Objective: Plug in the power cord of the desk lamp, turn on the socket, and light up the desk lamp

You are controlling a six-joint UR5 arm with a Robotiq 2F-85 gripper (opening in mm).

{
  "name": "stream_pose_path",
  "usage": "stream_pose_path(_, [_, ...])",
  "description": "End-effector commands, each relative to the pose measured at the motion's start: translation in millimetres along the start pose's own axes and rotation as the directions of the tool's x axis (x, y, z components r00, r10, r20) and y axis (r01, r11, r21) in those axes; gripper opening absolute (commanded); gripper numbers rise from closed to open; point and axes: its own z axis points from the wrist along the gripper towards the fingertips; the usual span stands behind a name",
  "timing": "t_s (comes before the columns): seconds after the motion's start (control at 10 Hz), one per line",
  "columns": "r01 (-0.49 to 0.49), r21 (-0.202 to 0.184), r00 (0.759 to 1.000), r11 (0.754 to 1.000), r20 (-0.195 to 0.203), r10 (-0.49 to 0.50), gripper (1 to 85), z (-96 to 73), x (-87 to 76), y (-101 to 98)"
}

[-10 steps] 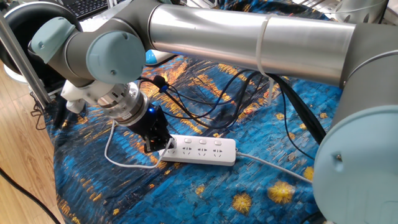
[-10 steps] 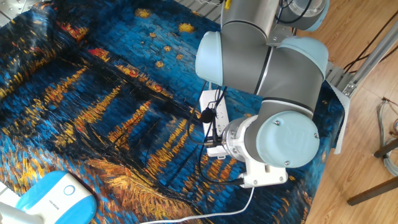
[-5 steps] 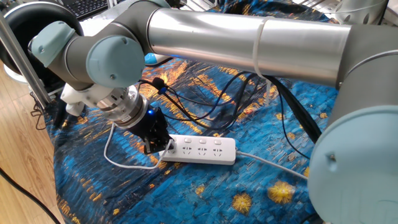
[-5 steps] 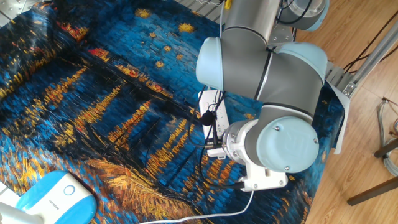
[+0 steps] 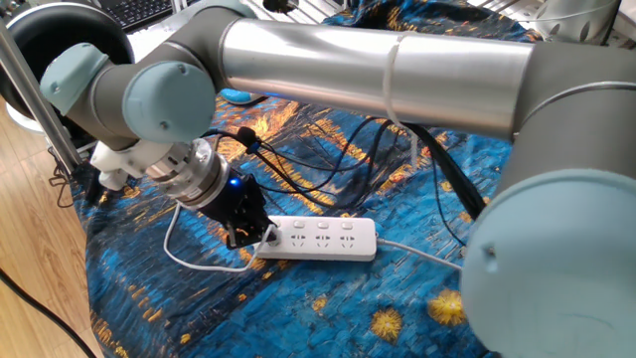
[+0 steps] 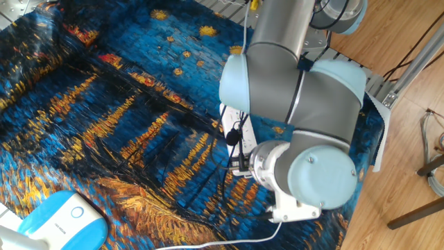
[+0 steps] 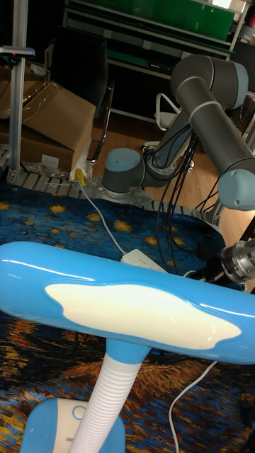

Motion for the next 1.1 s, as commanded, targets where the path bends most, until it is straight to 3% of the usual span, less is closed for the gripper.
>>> stream_pose_path(0.0, [0.003, -0.019, 1.0, 1.0, 0.008, -0.002, 1.3, 8.8, -4.3, -1.8])
stream_pose_path(0.1, [-0.005, 0.004, 1.0, 1.0, -0.024, 0.005, 1.3, -1.4, -3.7, -1.2])
stream_pose_path(0.3, [-0.01, -0.061, 0.999, 0.998, 0.047, 0.013, 1.3, -6.6, -24.9, 18.5])
stream_pose_path(0.4, [0.016, -0.081, 0.997, 0.997, 0.078, -0.01, 1.3, 0.1, -23.5, 14.1])
stream_pose_path(0.5, [0.06, -0.075, 0.992, 0.995, 0.114, -0.051, 13.7, 6.2, -14.9, -0.2])
stream_pose_path(0.6, [0.14, -0.069, 0.965, 0.988, 0.234, -0.12, 54.7, 1.1, -27.0, -17.5])
stream_pose_path(0.7, [0.168, -0.103, 0.956, 0.98, 0.261, -0.136, 83.0, -11.8, -14.7, -16.1])
stream_pose_path(0.8, [0.166, -0.092, 0.962, 0.982, 0.235, -0.14, 80.3, -18.1, 3.8, -19.2])
stream_pose_path(1.0, [0.179, -0.108, 0.96, 0.978, 0.237, -0.149, 75.7, -30.2, 23.0, -13.4])
